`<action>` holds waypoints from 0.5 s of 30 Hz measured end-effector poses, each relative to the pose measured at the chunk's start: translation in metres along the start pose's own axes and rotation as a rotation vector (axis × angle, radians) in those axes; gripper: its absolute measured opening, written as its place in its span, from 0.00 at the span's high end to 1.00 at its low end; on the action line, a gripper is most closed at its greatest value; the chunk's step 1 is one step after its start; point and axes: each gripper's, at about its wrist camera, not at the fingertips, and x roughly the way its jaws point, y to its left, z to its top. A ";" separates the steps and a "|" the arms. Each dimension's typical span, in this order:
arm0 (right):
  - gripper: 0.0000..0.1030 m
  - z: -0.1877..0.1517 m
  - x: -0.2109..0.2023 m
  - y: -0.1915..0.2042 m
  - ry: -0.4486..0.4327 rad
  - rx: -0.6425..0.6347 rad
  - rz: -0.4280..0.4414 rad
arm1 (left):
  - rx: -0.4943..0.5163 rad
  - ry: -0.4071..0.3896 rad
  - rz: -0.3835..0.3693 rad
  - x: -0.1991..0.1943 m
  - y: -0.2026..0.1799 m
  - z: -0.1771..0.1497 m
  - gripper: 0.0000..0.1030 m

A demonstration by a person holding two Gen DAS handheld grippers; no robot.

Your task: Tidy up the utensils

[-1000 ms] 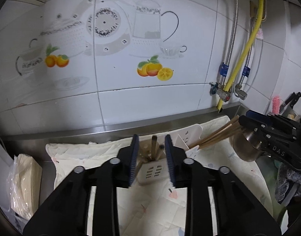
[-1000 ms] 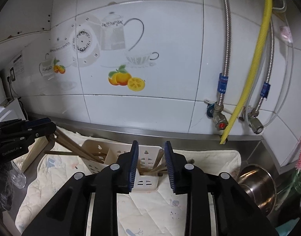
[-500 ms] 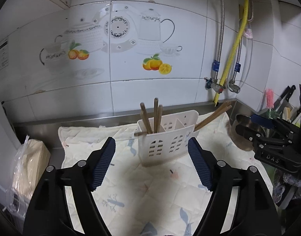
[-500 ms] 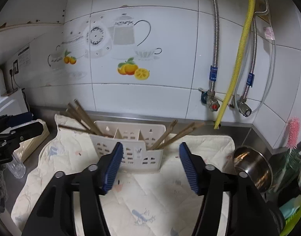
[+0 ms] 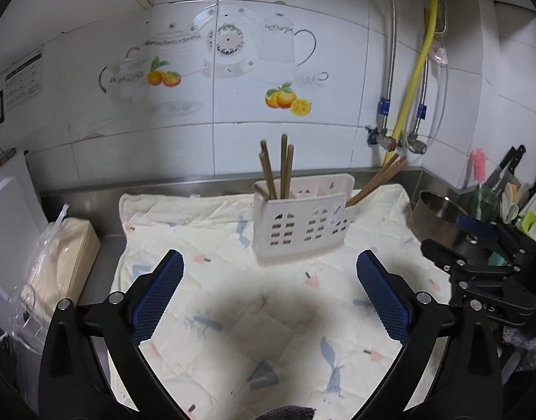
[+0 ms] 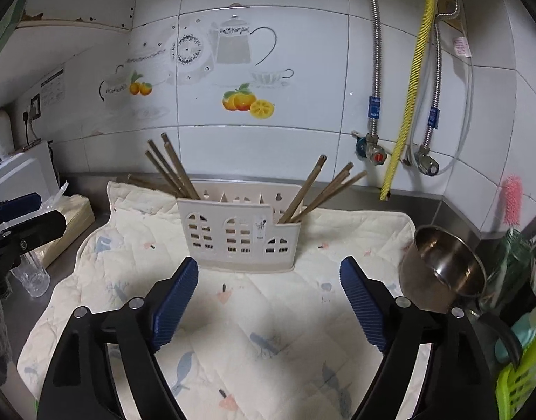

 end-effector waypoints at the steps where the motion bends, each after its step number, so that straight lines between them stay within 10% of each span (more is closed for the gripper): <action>1: 0.19 -0.003 -0.002 0.002 -0.002 -0.003 -0.007 | 0.002 0.000 0.008 -0.001 0.000 -0.004 0.05; 15: 0.11 -0.043 -0.014 0.005 0.033 0.047 -0.007 | -0.004 0.048 0.057 -0.007 0.010 -0.046 0.05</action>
